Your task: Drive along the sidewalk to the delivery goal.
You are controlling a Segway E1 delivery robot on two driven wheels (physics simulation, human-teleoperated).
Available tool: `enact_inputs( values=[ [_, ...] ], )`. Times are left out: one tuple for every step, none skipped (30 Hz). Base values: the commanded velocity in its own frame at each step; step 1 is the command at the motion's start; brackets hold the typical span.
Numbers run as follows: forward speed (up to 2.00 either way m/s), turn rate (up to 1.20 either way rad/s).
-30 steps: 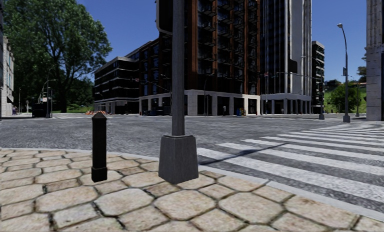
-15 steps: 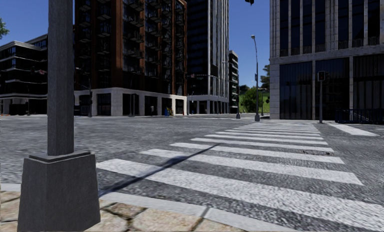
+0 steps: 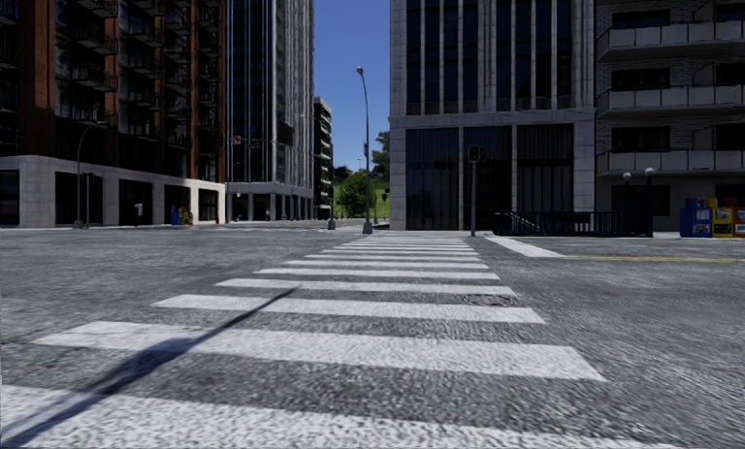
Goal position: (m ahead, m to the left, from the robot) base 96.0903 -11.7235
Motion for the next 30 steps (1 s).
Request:
enact_inputs(
  values=[
    [1.60,-0.04],
    [1.59,0.00],
    [1.59,0.00],
    [1.54,0.00],
    [1.52,0.00],
    [1.50,0.00],
    [1.47,0.00],
    [1.41,0.00],
    [1.41,0.00],
    [1.38,0.00],
    [1.36,0.00],
    [1.35,0.00],
    [1.35,0.00],
    [1.35,0.00],
    [1.35,0.00],
    [1.35,0.00],
    [1.35,0.00],
    [1.35,0.00],
    [1.35,0.00],
    [1.35,0.00],
    [1.35,0.00],
    [1.35,0.00],
    [1.35,0.00],
    [1.35,0.00],
    [1.35,0.00],
    [1.35,0.00],
    [1.35,0.00],
    [1.35,0.00],
    [1.35,0.00],
    [1.35,0.00]
  ],
)
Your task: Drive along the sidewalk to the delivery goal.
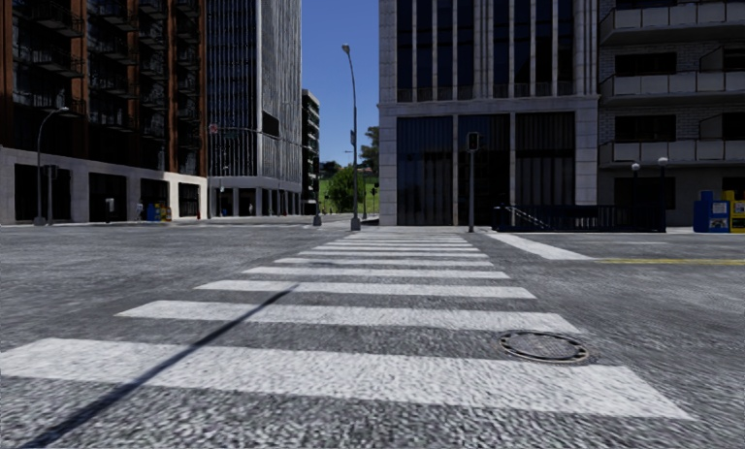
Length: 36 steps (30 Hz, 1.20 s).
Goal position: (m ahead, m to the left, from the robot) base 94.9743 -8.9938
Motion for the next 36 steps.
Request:
enact_inputs(
  values=[
    [1.35,0.00],
    [1.35,0.00],
    [1.35,0.00],
    [1.35,0.00],
    [1.35,0.00],
    [1.35,0.00],
    [1.35,0.00],
    [1.35,0.00],
    [1.35,0.00],
    [1.37,0.00],
    [1.54,0.00],
    [2.00,0.00],
    [2.00,0.00],
    [2.00,0.00],
    [2.00,0.00],
    [2.00,0.00],
    [2.00,0.00],
    [2.00,0.00],
    [2.00,0.00],
    [2.00,0.00],
    [2.00,0.00],
    [2.00,0.00],
    [2.00,0.00],
    [2.00,0.00],
    [2.00,0.00],
    [2.00,0.00],
    [2.00,0.00],
    [2.00,0.00],
    [2.00,0.00],
    [2.00,0.00],
    [2.00,0.00],
    [2.00,0.00],
    [2.00,0.00],
    [2.00,0.00],
    [2.00,0.00],
    [2.00,0.00]
  ],
)
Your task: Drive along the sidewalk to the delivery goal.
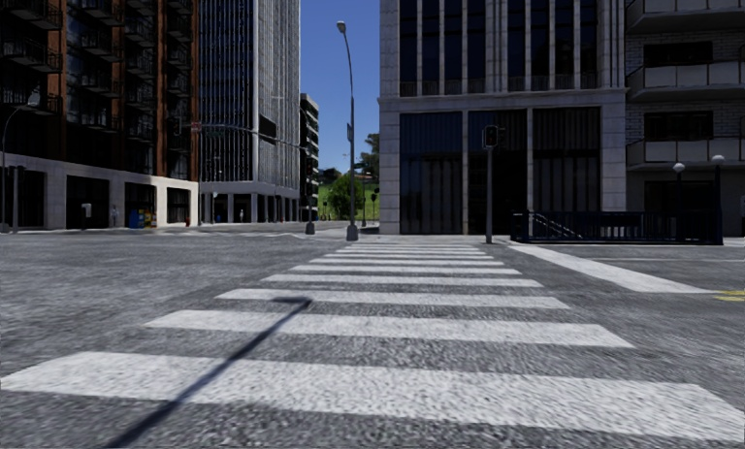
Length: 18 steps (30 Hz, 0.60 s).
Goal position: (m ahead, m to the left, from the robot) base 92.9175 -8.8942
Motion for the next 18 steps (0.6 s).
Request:
enact_inputs(
  values=[
    [2.00,0.00],
    [2.00,0.00],
    [2.00,0.00],
    [2.00,0.00],
    [2.00,-0.11],
    [2.00,-0.22],
    [2.00,-0.25],
    [2.00,-0.25],
    [2.00,-0.26],
    [2.00,-0.26],
    [2.00,-0.04],
    [2.00,0.00],
    [2.00,0.00],
    [2.00,0.00],
    [2.00,0.00],
    [2.00,0.00],
    [2.00,0.00],
    [2.00,0.00]
  ],
)
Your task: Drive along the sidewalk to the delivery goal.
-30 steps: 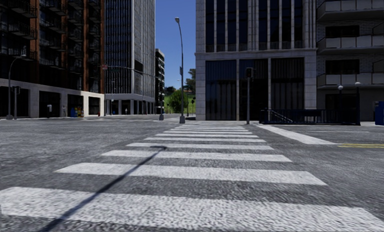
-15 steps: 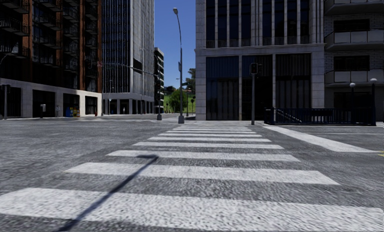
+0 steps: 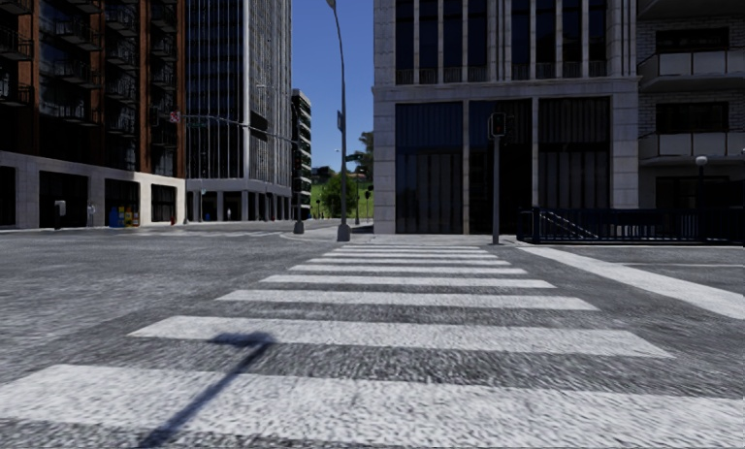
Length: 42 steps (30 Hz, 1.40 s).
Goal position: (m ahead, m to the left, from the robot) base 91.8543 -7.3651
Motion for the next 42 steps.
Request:
enact_inputs(
  values=[
    [2.00,0.00],
    [2.00,0.00],
    [2.00,0.00],
    [2.00,0.00],
    [2.00,0.00],
    [2.00,0.00],
    [2.00,0.00],
    [2.00,0.00],
    [2.00,0.00],
    [2.00,-0.06],
    [2.00,-0.13],
    [2.00,-0.25],
    [2.00,-0.25],
    [2.00,-0.32],
    [2.00,-0.33],
    [2.00,-0.33],
    [2.00,-0.33],
    [2.00,-0.32],
    [2.00,-0.32],
    [2.00,-0.26],
    [2.00,-0.06],
    [2.00,0.00],
    [2.00,0.00],
    [2.00,0.00],
    [2.00,0.00],
    [2.00,0.00],
    [2.00,0.00],
    [2.00,0.00],
    [2.00,0.00],
    [2.00,0.00],
    [2.00,0.00],
    [2.00,0.00],
    [2.00,0.00],
    [2.00,0.00],
    [2.00,0.00],
    [2.00,0.00],
    [2.00,0.00],
    [2.00,0.00],
    [2.00,0.00],
    [2.00,0.00],
    [2.00,0.00],
    [2.00,0.00]
  ],
)
